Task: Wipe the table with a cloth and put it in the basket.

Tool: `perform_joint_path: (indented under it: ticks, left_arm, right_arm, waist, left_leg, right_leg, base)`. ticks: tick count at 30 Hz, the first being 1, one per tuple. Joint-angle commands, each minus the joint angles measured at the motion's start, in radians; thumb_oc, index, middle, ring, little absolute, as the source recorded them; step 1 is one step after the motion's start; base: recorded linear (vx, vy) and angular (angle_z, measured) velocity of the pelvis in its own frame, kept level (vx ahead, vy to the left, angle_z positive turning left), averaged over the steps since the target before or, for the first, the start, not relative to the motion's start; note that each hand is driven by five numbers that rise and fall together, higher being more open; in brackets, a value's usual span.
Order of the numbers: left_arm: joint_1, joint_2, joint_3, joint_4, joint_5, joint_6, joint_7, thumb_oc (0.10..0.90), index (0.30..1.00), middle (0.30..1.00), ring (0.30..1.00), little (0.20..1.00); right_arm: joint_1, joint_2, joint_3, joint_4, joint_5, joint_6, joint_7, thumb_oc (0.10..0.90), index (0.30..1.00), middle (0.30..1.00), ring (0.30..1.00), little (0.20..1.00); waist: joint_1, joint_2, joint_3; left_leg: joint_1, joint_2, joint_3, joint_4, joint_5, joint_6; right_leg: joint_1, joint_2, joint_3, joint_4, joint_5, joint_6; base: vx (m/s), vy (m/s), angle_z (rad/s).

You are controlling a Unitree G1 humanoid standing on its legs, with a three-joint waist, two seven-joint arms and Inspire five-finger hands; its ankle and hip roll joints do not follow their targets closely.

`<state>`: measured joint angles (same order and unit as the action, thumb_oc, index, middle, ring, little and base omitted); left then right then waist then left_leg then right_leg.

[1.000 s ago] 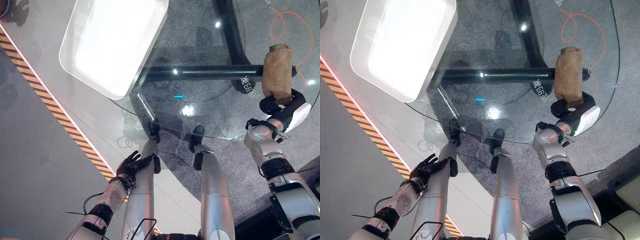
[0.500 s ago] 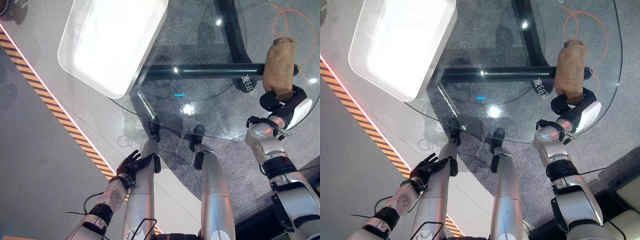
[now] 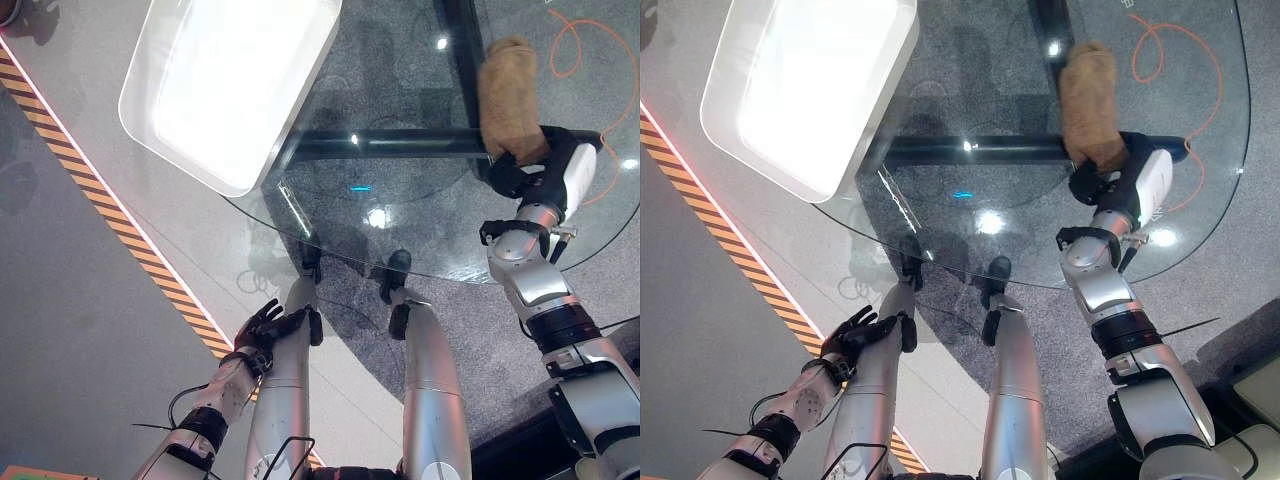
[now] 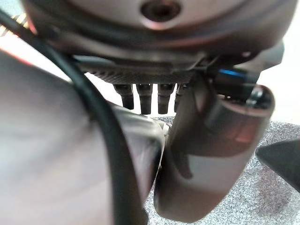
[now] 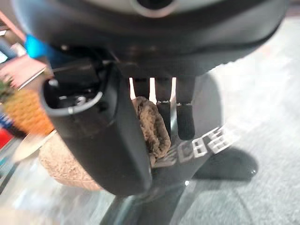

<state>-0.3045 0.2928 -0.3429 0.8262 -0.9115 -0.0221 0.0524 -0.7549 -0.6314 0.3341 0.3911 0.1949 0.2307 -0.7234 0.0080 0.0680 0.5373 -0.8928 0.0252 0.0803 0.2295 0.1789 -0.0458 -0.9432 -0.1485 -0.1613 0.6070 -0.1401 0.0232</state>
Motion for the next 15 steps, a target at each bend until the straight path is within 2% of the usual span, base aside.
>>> perform_joint_path:
  ticks: [1,7,15]
  left_arm:
    - [0.121,-0.018,-0.015,-0.017,0.004,0.002,-0.017,0.8,0.9,0.9,0.9,0.9]
    - [0.126,-0.023,-0.005,-0.022,0.029,0.003,-0.024,0.8,0.9,0.9,0.9,0.9]
    - [0.118,-0.026,-0.01,-0.016,0.041,0.003,-0.032,0.8,0.9,0.9,0.9,0.9]
  right_arm:
    - [-0.027,-0.033,0.076,-0.141,-0.071,-0.028,0.147,0.1,0.3,0.3,0.3,0.2]
    - [-0.025,0.015,0.154,-0.208,-0.127,0.024,0.279,0.1,0.3,0.3,0.3,0.2]
    - [-0.055,0.036,0.257,-0.22,-0.161,0.057,0.414,0.1,0.3,0.3,0.3,0.2]
  waist:
    - [0.007,0.006,-0.017]
    - [0.016,0.004,-0.017]
    - [0.027,0.006,-0.017]
  left_leg:
    - [-0.015,-0.078,0.043,0.209,-0.234,0.016]
    - [-0.021,-0.081,0.042,0.204,-0.229,0.013]
    - [-0.027,-0.079,0.045,0.2,-0.224,0.009]
  right_leg:
    - [0.011,0.043,0.0,-0.223,0.165,0.063]
    - [0.005,0.038,-0.011,-0.221,0.162,0.063]
    - [-0.001,0.032,-0.023,-0.22,0.161,0.062]
  base:
    - [0.0,0.0,0.0]
    - [0.0,0.0,0.0]
    - [0.0,0.0,0.0]
